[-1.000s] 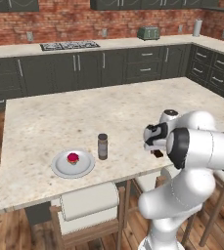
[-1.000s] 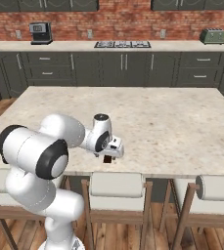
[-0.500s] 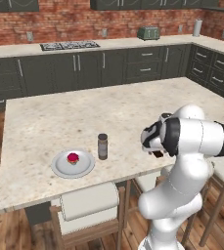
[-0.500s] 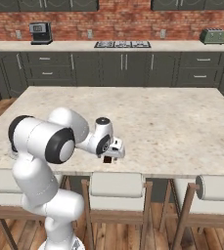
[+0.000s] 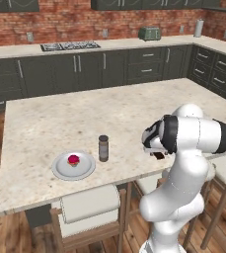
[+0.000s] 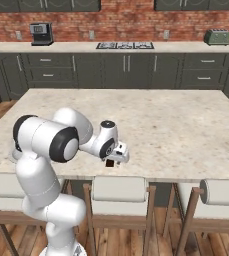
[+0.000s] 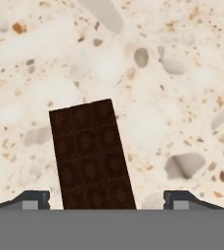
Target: Take the cinnamon bottle from the cabinet and place it on the dining table, next to the plate with the cupcake. Then take the chocolate from the dining counter and place it on the cupcake plate.
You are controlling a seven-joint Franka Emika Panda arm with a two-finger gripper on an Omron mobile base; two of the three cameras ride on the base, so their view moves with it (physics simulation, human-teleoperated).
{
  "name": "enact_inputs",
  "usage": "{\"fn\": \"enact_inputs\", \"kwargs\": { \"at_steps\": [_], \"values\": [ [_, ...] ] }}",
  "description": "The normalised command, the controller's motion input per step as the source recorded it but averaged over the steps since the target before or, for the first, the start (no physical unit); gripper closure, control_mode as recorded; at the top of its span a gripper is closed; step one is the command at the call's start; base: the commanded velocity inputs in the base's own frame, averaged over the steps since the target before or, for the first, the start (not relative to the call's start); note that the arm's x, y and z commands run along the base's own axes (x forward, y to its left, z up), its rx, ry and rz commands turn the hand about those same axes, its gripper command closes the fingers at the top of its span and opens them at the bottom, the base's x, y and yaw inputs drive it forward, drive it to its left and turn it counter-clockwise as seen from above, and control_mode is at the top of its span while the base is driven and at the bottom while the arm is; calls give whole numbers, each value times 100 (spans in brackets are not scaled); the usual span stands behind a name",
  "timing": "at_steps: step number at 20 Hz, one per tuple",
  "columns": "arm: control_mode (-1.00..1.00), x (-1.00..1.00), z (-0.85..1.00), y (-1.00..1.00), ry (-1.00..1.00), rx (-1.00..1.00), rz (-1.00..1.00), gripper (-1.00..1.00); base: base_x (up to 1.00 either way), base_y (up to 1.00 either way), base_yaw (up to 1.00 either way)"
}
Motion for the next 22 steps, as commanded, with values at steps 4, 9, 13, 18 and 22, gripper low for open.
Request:
{"fn": "enact_inputs", "kwargs": {
  "at_steps": [4, 9, 13, 18, 22],
  "values": [
    [-100, 4, -52, 0, 0, 0, 0, 100, 0, 0, 0],
    [-100, -2, -18, 10, 4, 0, 0, 100, 0, 0, 0],
    [-100, -31, 54, 4, -1, 0, 4, 100, 0, 0, 0],
    [-100, -27, 100, 23, 0, 0, 8, 100, 0, 0, 0],
    [-100, -19, 100, 38, 0, 1, 19, 100, 0, 0, 0]
  ]
}}
